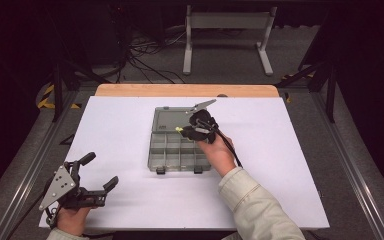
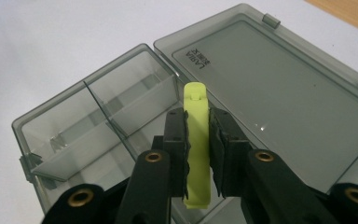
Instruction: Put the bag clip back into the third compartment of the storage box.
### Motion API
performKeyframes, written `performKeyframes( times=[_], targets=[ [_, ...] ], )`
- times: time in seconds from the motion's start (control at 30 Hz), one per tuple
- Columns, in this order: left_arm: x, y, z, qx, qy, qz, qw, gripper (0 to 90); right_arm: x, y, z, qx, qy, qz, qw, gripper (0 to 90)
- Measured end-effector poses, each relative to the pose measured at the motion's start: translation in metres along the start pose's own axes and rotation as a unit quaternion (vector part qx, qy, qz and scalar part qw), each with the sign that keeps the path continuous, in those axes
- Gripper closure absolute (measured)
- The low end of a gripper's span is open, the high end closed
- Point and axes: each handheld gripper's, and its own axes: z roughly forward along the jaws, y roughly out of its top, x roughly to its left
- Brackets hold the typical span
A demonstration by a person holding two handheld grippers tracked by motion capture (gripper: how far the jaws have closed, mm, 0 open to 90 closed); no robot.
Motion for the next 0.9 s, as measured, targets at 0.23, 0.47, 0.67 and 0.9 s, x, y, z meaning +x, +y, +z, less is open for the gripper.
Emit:
performKeyframes(
  times=[0.23, 0.47, 0.67, 0.9],
  targets=[
    [0.0, 0.0, 0.0, 0.001, 0.0, 0.001, 1.0, 0.8, -0.003, -0.006, 0.005, 0.006, 0.003, 0.011, 0.9999, 77.9],
    [0.0, 0.0, 0.0, 0.001, -0.001, 0.0, 1.0, 0.8, -0.004, -0.009, 0.008, 0.011, 0.003, 0.017, 0.9998, 77.9],
    [0.0, 0.001, 0.0, 0.0, -0.001, 0.0, 1.0, 0.8, -0.003, -0.012, 0.01, 0.014, 0.004, 0.02, 0.9997, 77.9],
    [0.0, 0.001, 0.0, -0.001, -0.001, 0.0, 1.0, 0.8, -0.003, -0.015, 0.013, 0.019, 0.006, 0.025, 0.9995, 77.9]
  ],
)
